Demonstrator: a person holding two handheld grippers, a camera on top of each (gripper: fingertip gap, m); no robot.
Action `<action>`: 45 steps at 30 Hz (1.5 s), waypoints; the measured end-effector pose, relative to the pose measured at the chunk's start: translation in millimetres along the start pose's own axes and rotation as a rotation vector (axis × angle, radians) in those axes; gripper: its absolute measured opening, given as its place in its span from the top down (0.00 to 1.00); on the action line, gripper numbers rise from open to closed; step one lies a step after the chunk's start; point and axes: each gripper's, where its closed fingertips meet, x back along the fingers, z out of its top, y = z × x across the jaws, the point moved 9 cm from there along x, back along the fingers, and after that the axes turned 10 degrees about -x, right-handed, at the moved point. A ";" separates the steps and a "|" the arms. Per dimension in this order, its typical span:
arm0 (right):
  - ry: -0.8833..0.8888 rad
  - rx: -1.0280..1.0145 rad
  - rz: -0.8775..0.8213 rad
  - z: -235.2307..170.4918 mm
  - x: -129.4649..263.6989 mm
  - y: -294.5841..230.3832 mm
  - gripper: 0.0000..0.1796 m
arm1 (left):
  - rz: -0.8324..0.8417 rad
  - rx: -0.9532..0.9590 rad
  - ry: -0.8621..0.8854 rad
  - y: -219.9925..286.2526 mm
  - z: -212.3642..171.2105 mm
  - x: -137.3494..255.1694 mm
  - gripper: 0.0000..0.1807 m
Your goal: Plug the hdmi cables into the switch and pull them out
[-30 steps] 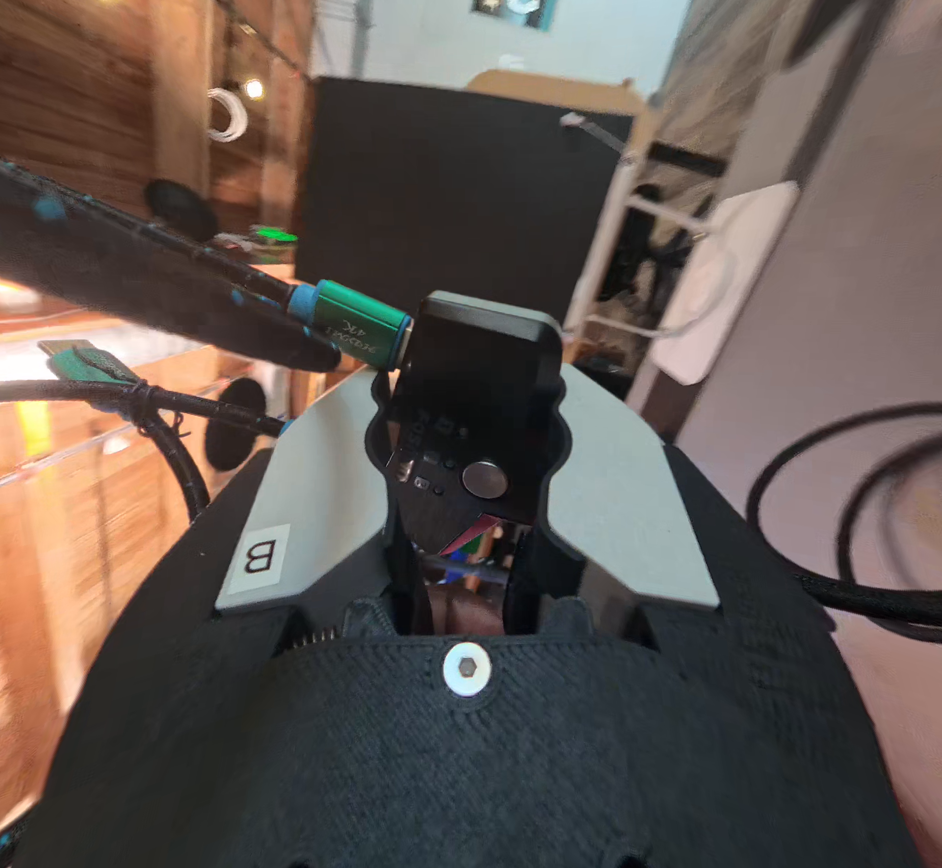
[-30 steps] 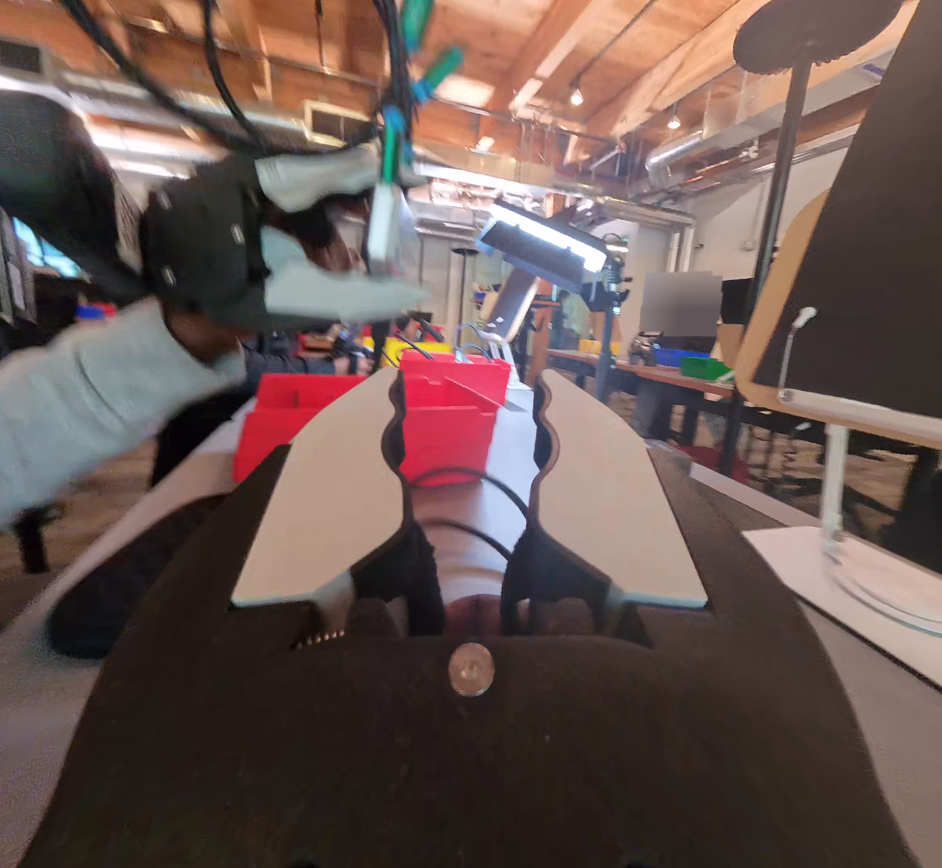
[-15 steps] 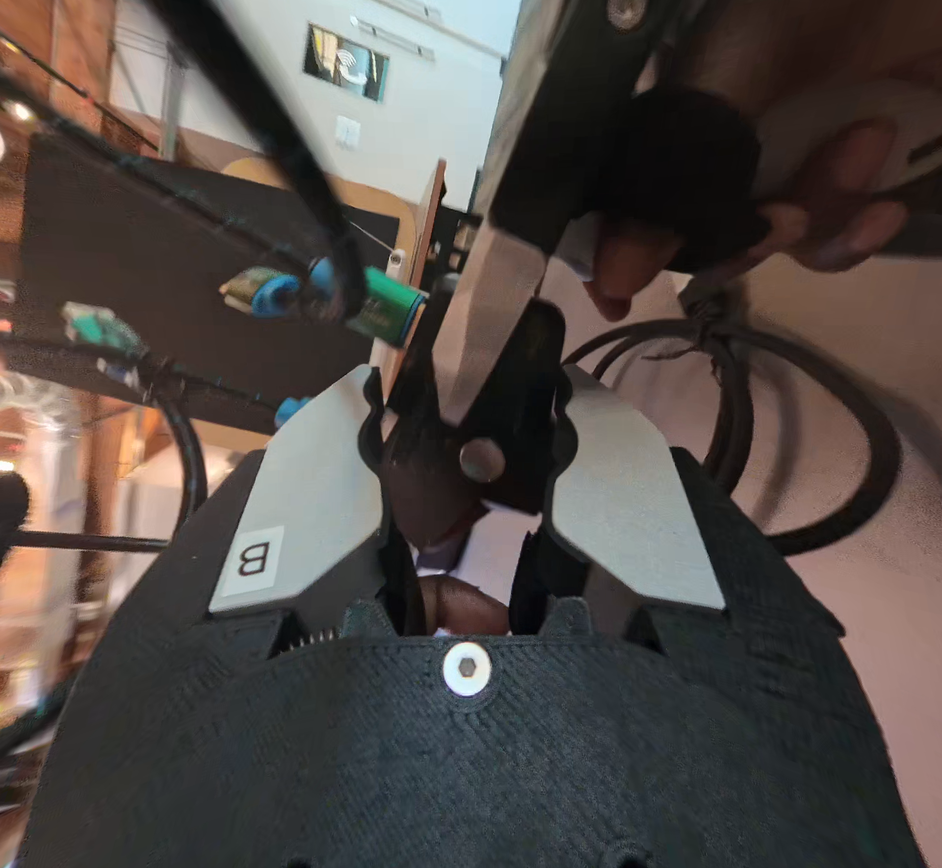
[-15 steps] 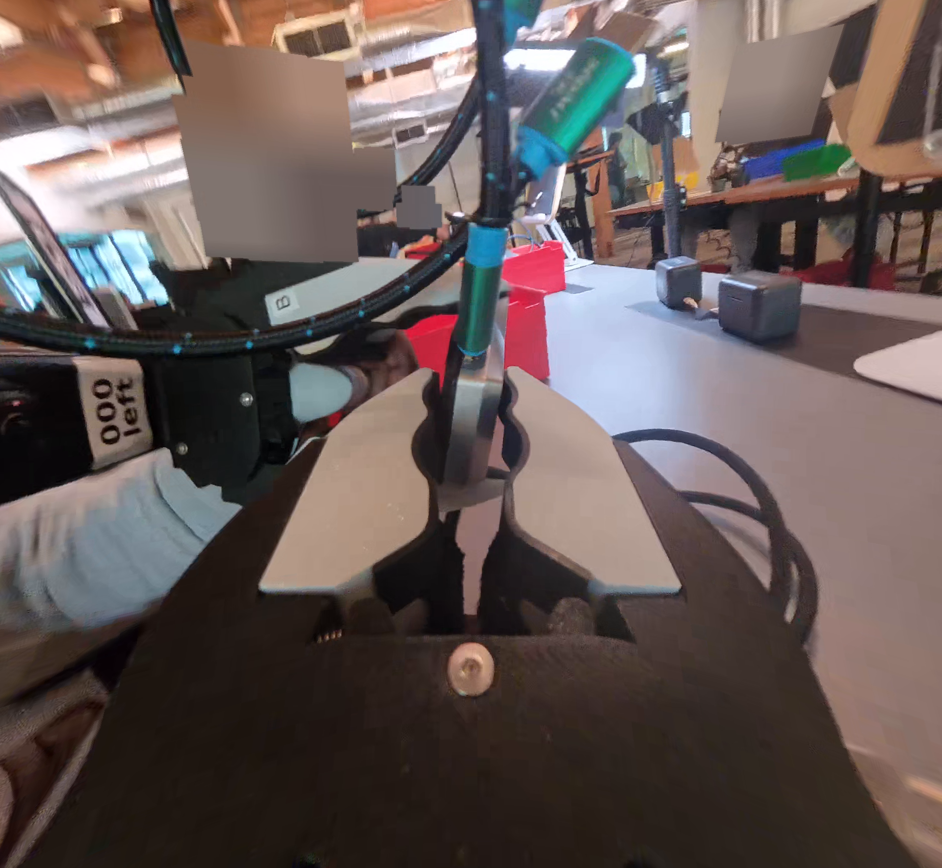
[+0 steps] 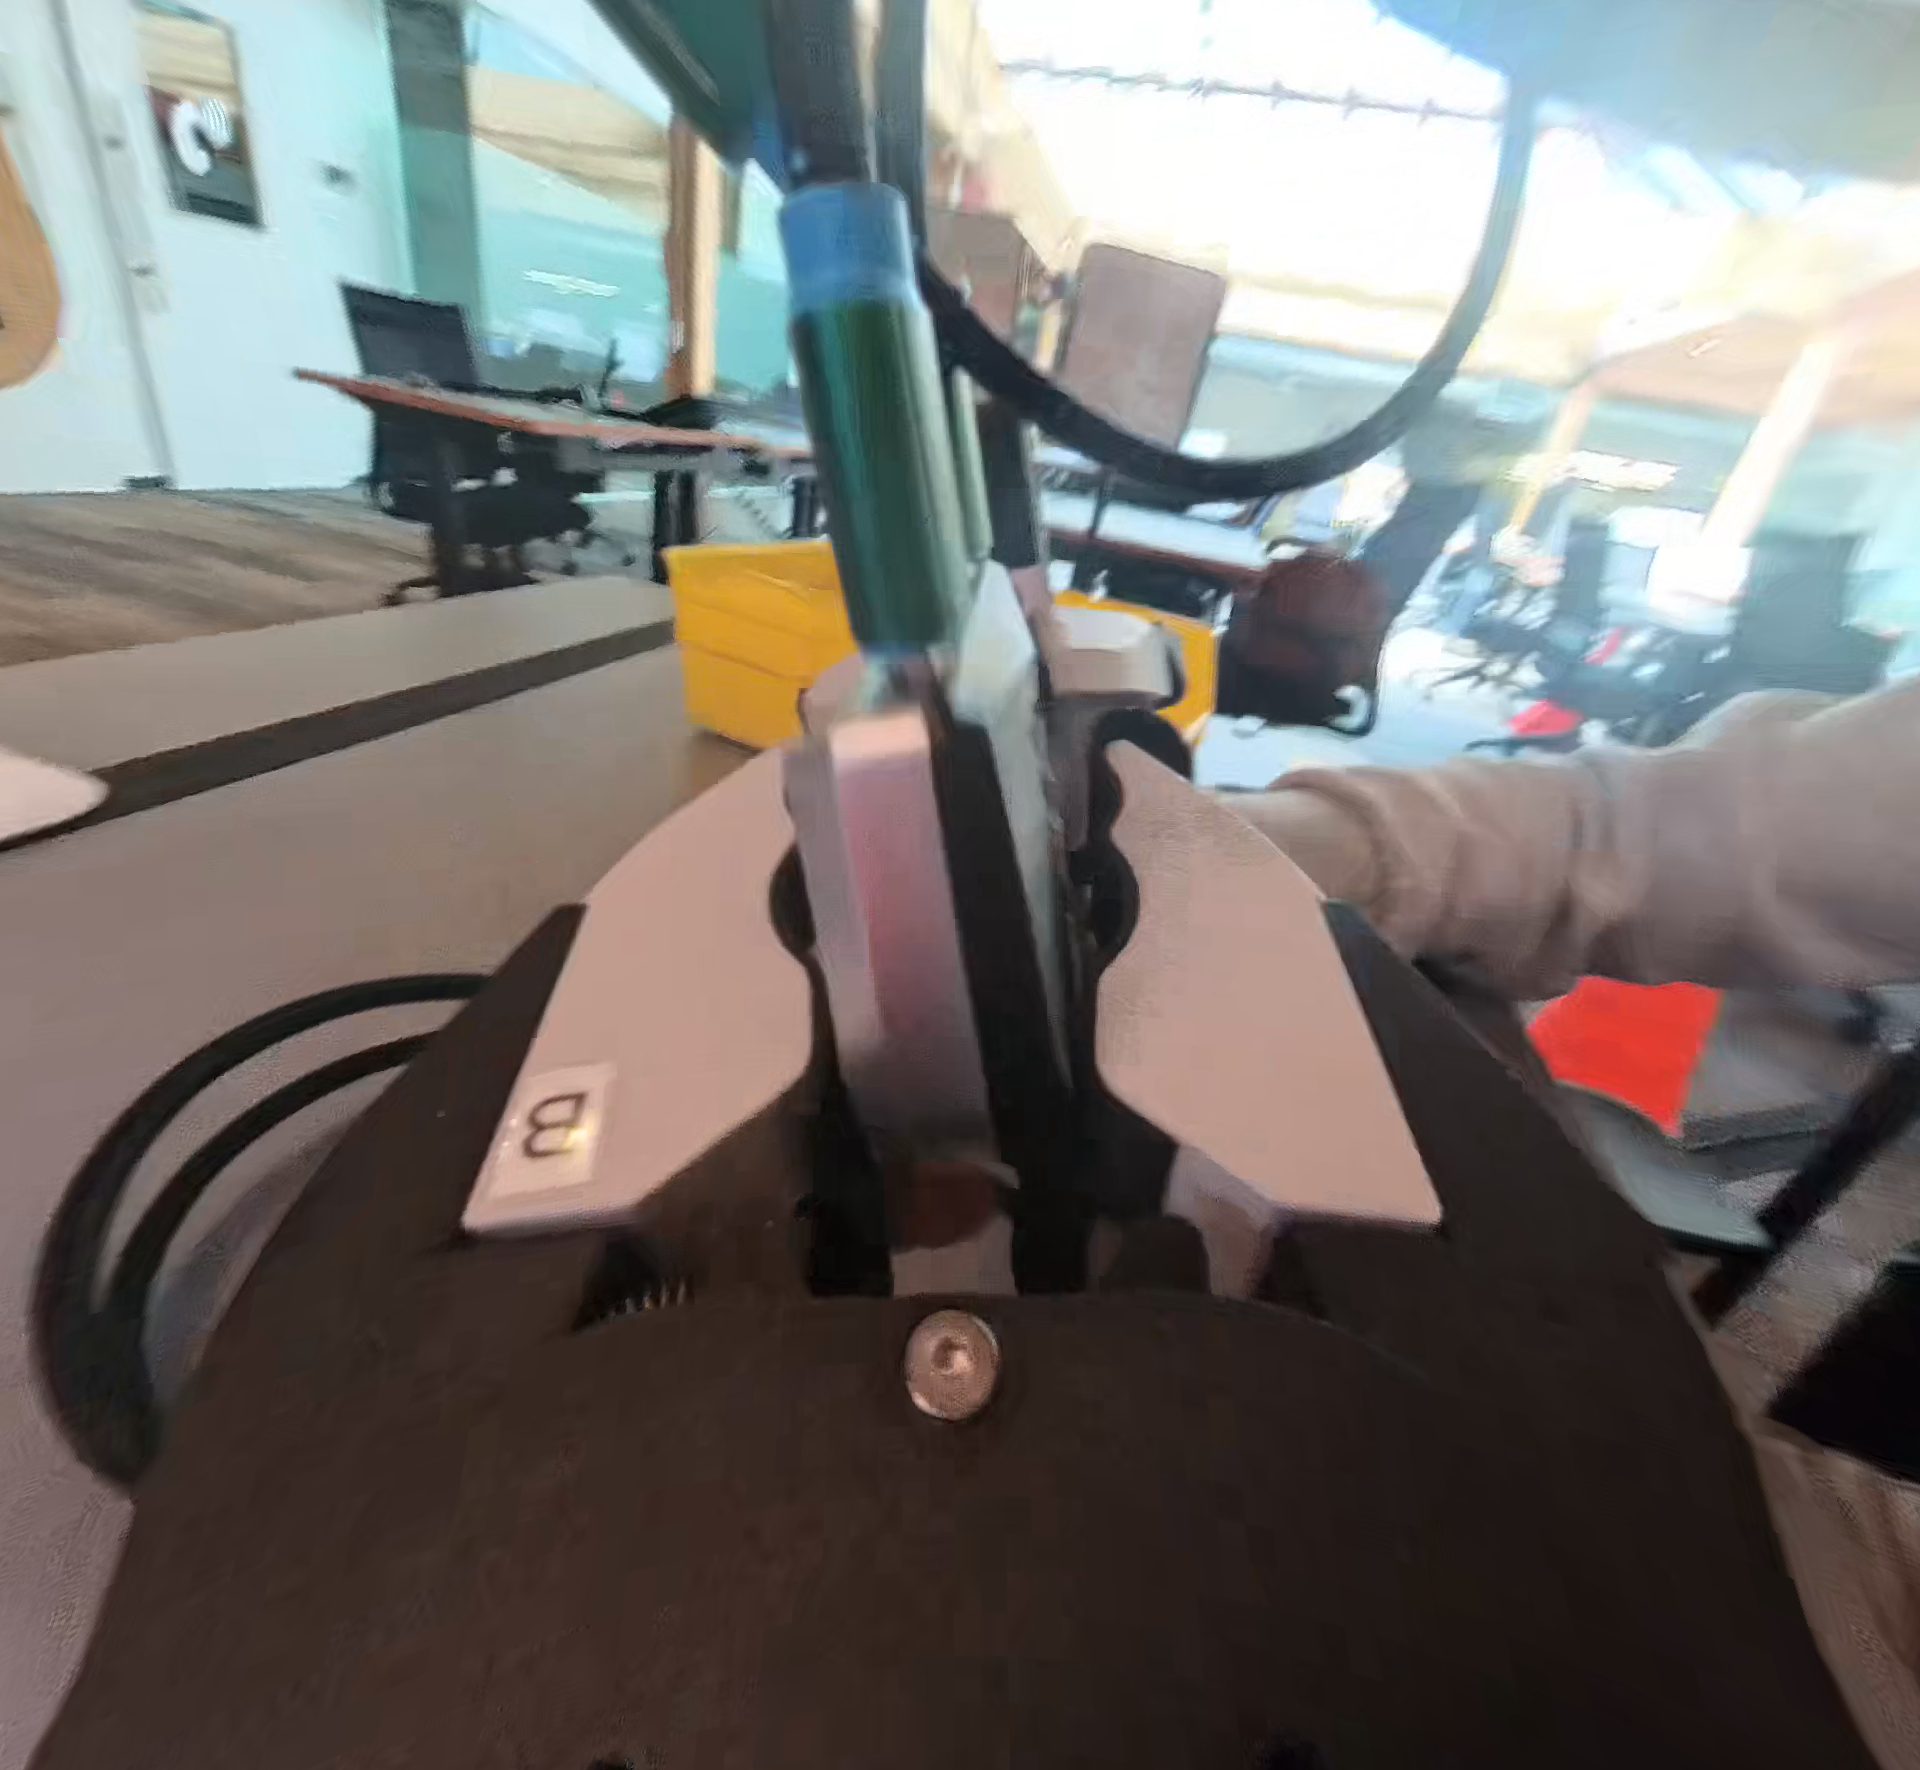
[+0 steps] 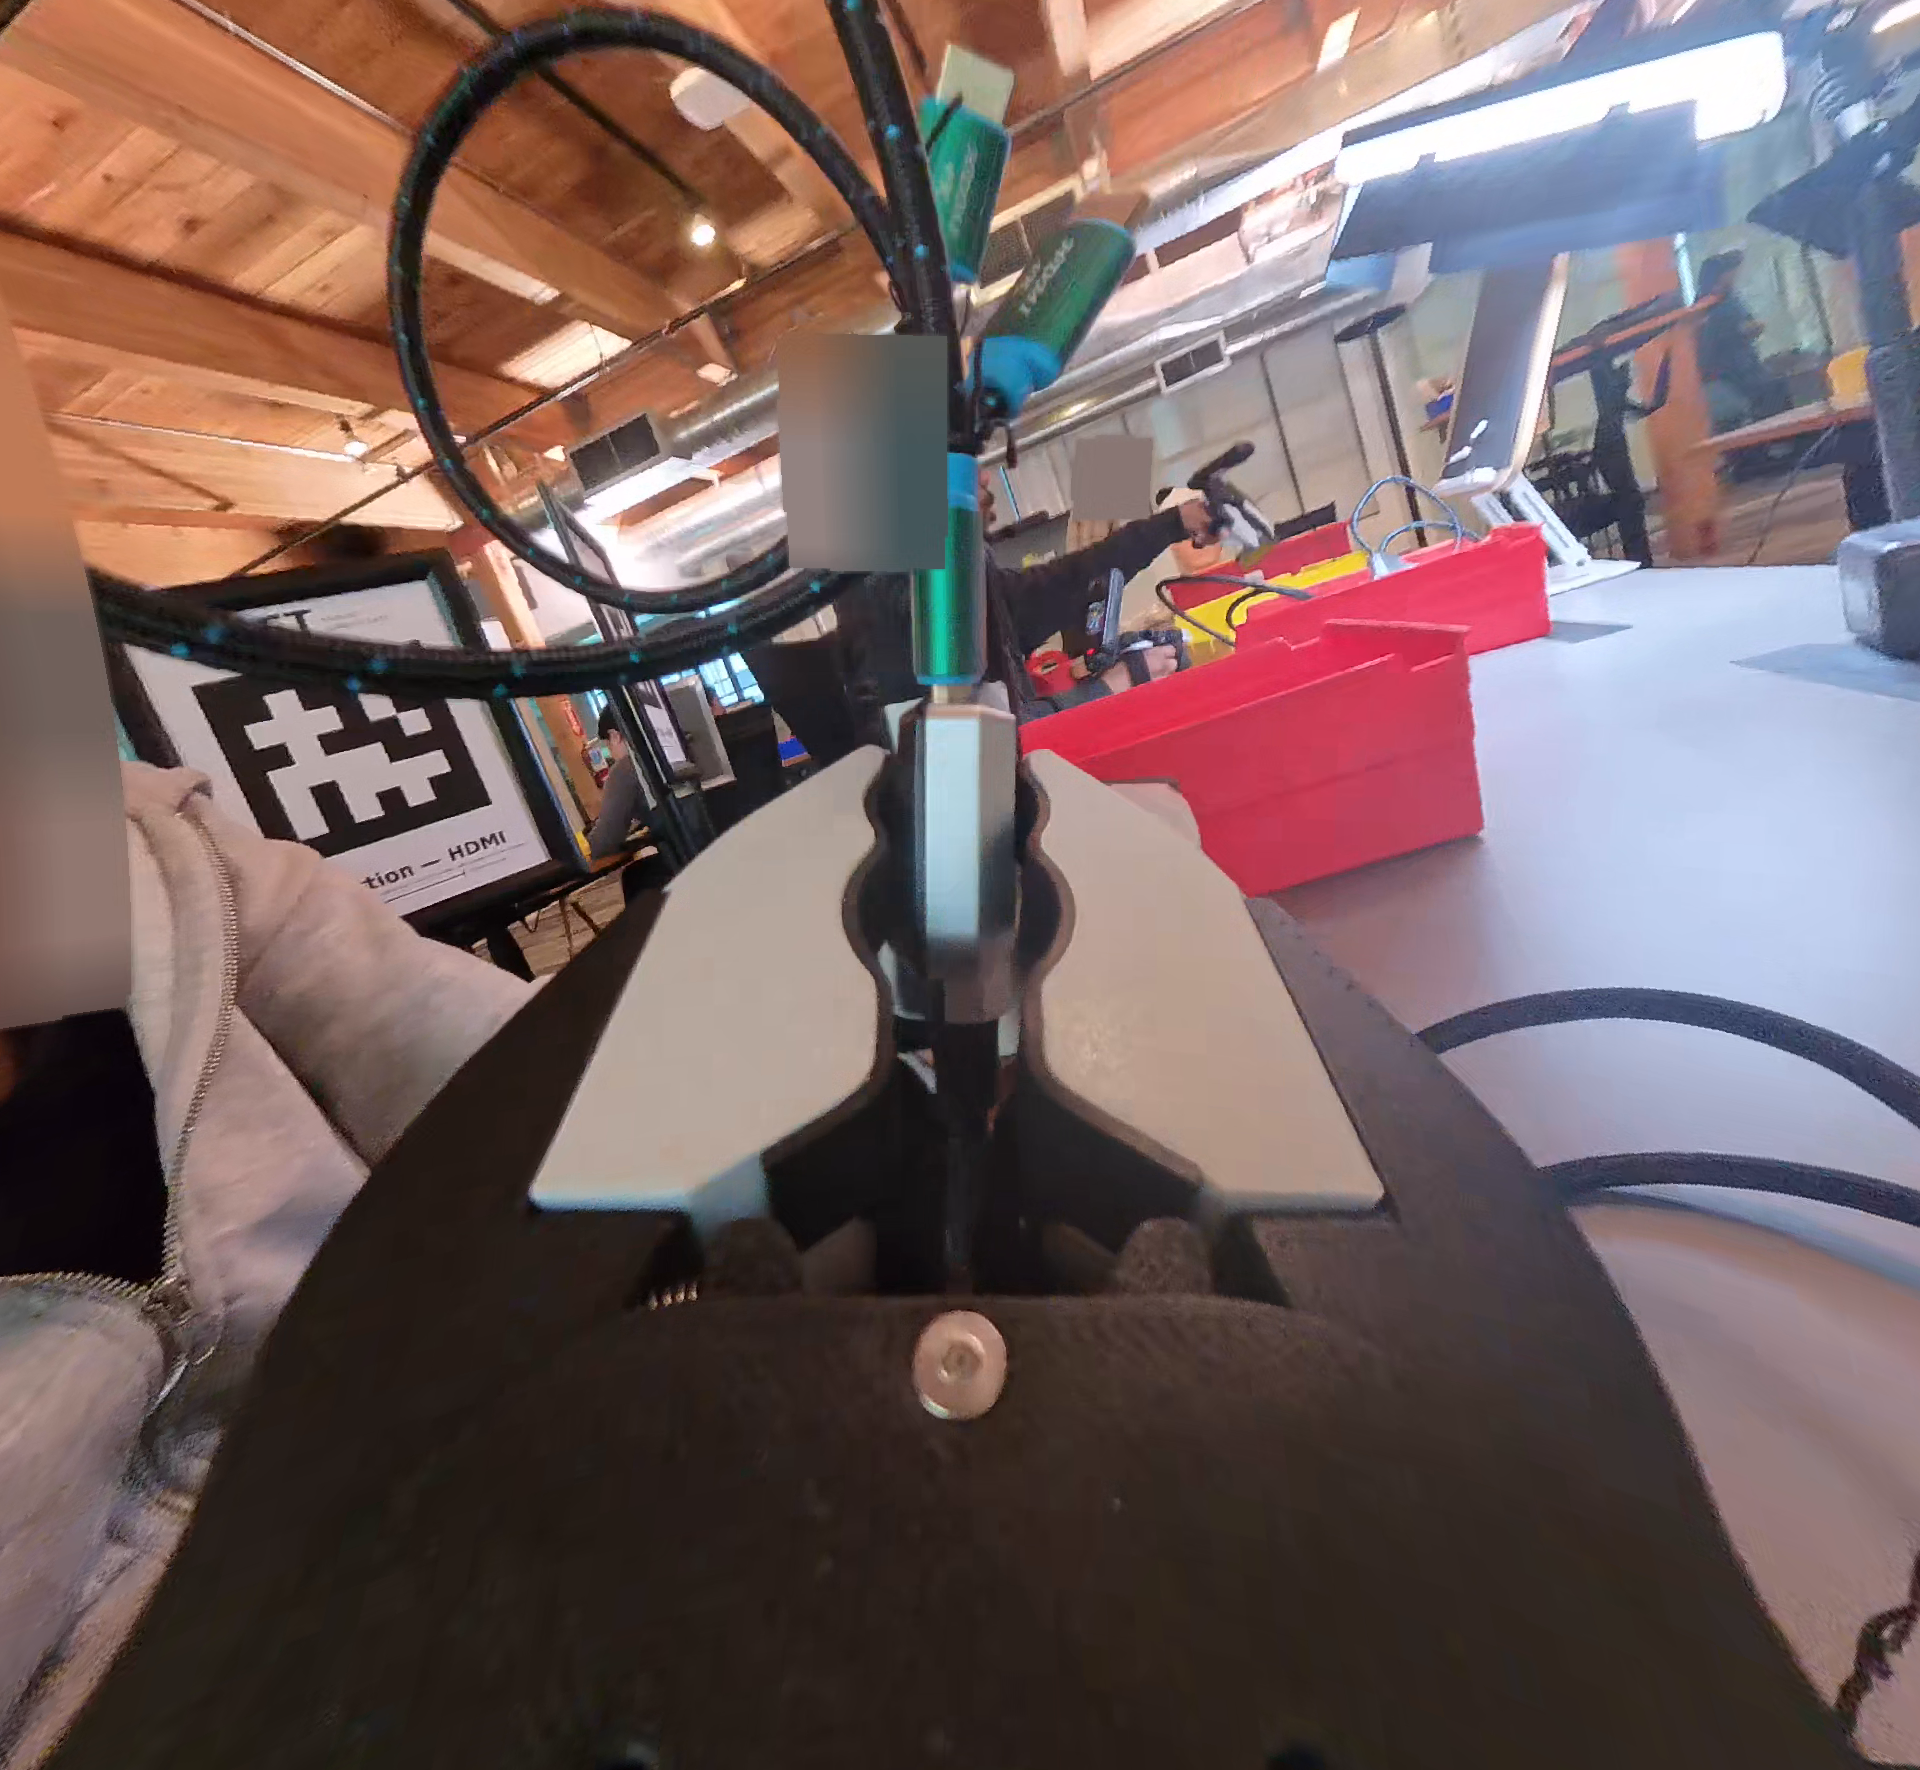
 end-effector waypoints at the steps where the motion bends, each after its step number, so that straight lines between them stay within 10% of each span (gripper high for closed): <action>1: -0.006 -0.003 -0.005 -1.8 -1.1 0.4 0.89 | 0.040 -0.048 -0.023 0.4 -2.2 -0.3 0.76; 38: -0.007 -0.010 -0.186 6.3 4.1 10.5 0.94 | -0.178 0.379 -0.275 -0.3 -35.9 -6.9 0.80; 45: 0.159 -0.021 -0.126 4.4 0.3 4.9 0.94 | -0.022 0.251 0.079 -9.1 -11.0 4.5 0.79</action>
